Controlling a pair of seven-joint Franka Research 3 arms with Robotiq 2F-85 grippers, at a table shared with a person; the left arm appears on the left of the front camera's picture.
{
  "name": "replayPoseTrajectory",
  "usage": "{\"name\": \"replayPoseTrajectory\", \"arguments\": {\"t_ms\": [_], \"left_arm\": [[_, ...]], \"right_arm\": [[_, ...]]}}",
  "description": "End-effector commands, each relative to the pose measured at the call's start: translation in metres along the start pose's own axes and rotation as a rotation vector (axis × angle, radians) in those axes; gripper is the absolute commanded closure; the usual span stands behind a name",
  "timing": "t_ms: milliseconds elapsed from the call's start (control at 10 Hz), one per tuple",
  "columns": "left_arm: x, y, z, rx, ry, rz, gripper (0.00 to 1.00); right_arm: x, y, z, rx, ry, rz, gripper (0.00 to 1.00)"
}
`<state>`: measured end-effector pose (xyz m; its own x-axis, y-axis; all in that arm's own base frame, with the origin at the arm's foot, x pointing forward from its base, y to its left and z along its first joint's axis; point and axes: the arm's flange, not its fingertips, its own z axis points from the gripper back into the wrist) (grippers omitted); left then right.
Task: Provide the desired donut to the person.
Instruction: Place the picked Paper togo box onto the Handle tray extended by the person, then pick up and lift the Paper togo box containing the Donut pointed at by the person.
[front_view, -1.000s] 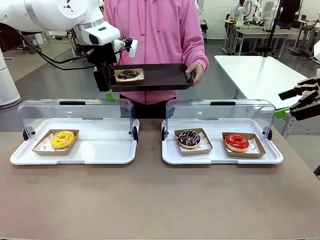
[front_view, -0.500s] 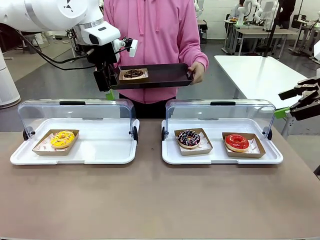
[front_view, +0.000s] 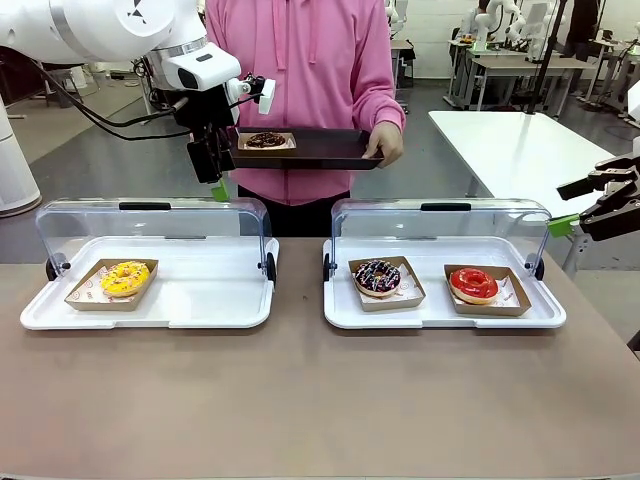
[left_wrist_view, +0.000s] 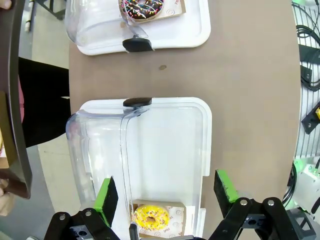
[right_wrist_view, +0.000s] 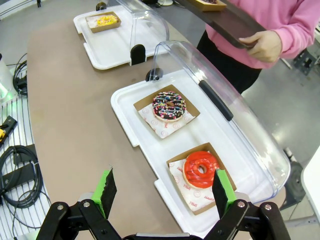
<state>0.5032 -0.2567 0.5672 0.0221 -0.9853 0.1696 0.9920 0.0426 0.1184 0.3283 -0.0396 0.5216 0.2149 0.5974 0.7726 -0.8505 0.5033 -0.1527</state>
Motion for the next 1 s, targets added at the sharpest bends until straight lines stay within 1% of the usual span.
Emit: {"name": "replayPoseTrajectory", "arguments": {"t_ms": [0, 800, 900], "left_arm": [[-0.0008, 0.0012, -0.0002, 0.019, 0.008, 0.002, 0.00], [-0.0008, 0.0012, -0.0002, 0.019, 0.008, 0.002, 0.00], [0.0000, 0.0000, 0.0000, 0.000, 0.000, 0.000, 0.00]], "right_arm": [[0.0016, -0.0016, -0.0033, 0.004, -0.021, -0.014, 0.00], [0.0016, -0.0016, -0.0033, 0.004, -0.021, -0.014, 0.00], [0.0016, -0.0016, -0.0033, 0.004, -0.021, -0.014, 0.00]]}}
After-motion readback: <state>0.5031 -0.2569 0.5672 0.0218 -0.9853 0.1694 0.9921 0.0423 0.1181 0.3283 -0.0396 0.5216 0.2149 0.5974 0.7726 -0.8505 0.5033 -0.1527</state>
